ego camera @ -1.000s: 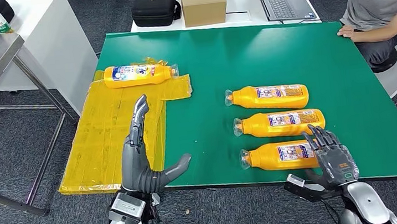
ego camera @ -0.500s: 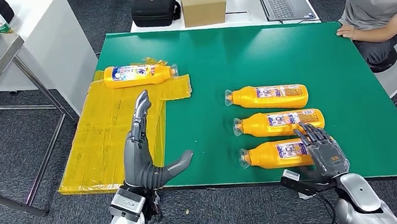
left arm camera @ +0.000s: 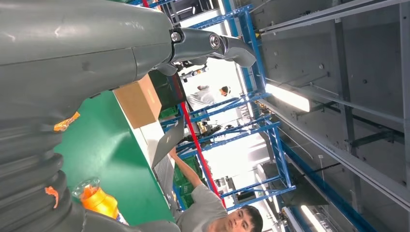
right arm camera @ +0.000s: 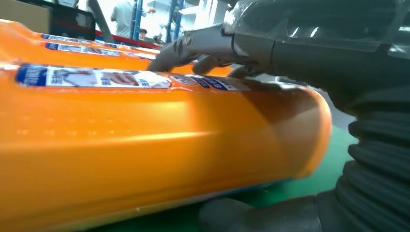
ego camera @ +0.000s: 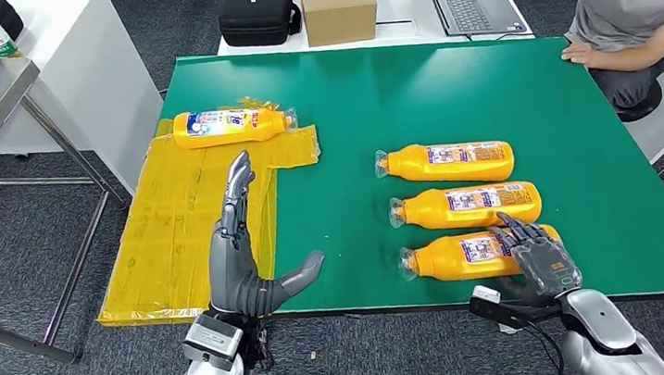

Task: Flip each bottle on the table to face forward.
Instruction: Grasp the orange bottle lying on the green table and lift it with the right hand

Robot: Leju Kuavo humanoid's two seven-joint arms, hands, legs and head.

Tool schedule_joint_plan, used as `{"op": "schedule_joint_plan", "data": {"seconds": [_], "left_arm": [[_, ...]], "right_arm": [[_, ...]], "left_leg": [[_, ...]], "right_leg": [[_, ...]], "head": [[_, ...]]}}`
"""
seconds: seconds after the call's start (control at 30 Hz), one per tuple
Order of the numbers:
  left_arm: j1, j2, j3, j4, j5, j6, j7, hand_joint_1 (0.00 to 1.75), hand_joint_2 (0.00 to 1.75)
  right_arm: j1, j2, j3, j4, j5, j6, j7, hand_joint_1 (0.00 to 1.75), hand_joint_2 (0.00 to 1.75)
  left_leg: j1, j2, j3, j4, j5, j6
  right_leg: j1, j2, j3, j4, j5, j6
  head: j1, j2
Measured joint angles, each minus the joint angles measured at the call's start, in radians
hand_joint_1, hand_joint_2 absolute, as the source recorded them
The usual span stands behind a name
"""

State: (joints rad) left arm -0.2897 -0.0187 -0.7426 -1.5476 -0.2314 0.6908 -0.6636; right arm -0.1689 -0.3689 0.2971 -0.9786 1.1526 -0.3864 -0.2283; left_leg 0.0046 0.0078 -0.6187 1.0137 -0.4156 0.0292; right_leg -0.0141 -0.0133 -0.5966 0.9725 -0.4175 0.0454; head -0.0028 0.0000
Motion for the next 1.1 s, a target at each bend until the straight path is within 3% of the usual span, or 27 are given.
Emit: {"op": "schedule_joint_plan", "data": {"seconds": [0.73,0.93,1.1], "left_arm": [[0.001,0.0,0.001,0.0,-0.006,0.009,-0.015,0.0,1.75],[0.008,-0.004,0.018,0.001,-0.008,0.009,-0.03,0.0,1.75],[0.011,-0.011,0.031,0.005,0.007,0.009,-0.034,0.0,1.75]], "right_arm": [[-0.026,-0.011,0.036,0.026,-0.101,-0.006,-0.055,1.75,1.75],[-0.021,0.03,0.01,0.034,-0.439,-0.028,-0.22,1.75,1.75],[-0.019,0.084,-0.01,0.042,-0.648,-0.062,-0.3,1.75,1.75]], "left_leg": [[0.0,0.0,0.0,0.0,0.0,0.0],[0.0,0.001,0.0,0.0,0.0,0.0],[0.0,0.0,-0.001,0.0,0.0,0.0]], "right_leg": [[0.0,0.0,0.0,0.0,0.0,0.0],[0.0,0.001,0.0,0.0,0.0,0.0],[0.0,0.0,0.0,0.0,0.0,0.0]], "head": [[0.0,0.0],[0.0,0.0],[0.0,0.0]]}}
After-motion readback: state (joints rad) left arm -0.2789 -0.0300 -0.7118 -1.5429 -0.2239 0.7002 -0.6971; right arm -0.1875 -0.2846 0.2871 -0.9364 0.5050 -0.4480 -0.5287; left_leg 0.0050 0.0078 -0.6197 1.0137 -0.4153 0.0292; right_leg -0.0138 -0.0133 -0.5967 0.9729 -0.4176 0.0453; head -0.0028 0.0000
